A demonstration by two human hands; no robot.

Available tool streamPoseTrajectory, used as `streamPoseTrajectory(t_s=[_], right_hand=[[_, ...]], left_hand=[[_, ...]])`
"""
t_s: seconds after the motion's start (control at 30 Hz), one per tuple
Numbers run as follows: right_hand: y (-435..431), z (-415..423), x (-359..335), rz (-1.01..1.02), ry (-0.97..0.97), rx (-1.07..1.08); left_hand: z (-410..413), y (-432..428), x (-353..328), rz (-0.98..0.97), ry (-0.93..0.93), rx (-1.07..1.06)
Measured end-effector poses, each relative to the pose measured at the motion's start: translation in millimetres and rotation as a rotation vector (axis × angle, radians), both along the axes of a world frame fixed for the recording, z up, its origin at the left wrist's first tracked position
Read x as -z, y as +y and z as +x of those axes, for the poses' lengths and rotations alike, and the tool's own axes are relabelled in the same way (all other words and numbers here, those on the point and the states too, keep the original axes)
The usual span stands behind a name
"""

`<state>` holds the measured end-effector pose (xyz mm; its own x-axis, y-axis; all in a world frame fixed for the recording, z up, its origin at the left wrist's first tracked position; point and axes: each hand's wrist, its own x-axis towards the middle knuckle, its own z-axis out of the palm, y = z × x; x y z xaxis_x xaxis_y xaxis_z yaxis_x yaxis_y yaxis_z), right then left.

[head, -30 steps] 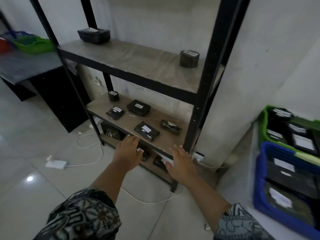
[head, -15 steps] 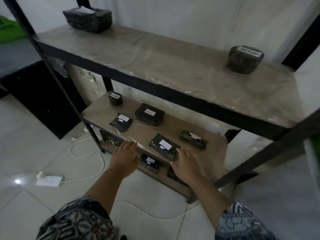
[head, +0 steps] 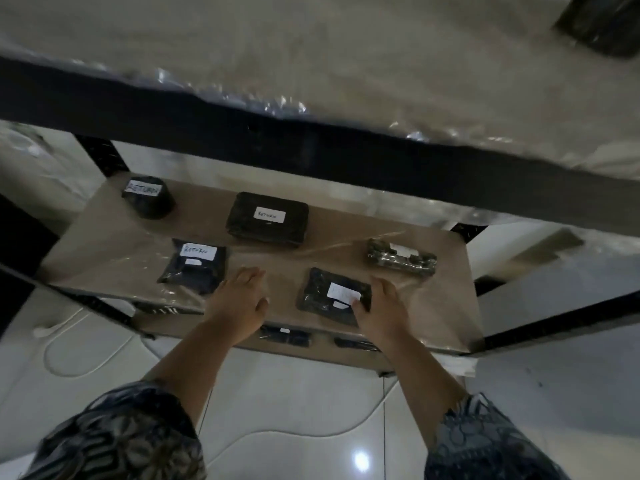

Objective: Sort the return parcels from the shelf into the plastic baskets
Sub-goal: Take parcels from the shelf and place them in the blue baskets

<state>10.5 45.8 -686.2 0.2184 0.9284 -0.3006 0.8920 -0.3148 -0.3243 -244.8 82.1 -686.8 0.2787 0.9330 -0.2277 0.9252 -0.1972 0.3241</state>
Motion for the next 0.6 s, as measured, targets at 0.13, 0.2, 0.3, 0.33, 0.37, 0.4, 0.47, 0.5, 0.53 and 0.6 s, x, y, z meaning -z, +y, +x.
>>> streamPoseTrajectory(t_s=[0.13, 0.2, 0.3, 0.33, 0.37, 0.4, 0.47, 0.5, 0.53, 0.6], right_hand=[[18, -3, 40, 0.042, -0.058, 0.027], [20, -4, 55, 0.067, -0.079, 0.007], [12, -2, 70, 0.186, -0.094, 0.003], [9, 1, 75, 0.237, -0.077, -0.002], [6, 4, 79, 0.266, -0.056, -0.012], [3, 7, 81, 0.280, -0.037, -0.031], [-3, 12, 85, 0.311, -0.009, -0.077], [-6, 15, 86, 0.331, -0.002, -0.101], [-8, 18, 88, 0.340, 0.001, -0.125], [-10, 23, 90, 0.343, -0.009, -0.178]], left_hand=[[3, 19, 51, 0.013, -0.001, 0.036], [0, 25, 72, 0.039, -0.024, 0.008], [-5, 31, 93, 0.113, -0.033, 0.004], [-6, 32, 98, 0.154, -0.024, 0.012], [-6, 31, 102, 0.192, -0.020, 0.020], [-6, 30, 104, 0.215, -0.025, 0.024], [-6, 27, 109, 0.246, -0.034, 0.034], [-7, 27, 111, 0.257, -0.026, 0.043], [-8, 27, 112, 0.267, -0.016, 0.053], [-10, 28, 114, 0.275, -0.003, 0.068]])
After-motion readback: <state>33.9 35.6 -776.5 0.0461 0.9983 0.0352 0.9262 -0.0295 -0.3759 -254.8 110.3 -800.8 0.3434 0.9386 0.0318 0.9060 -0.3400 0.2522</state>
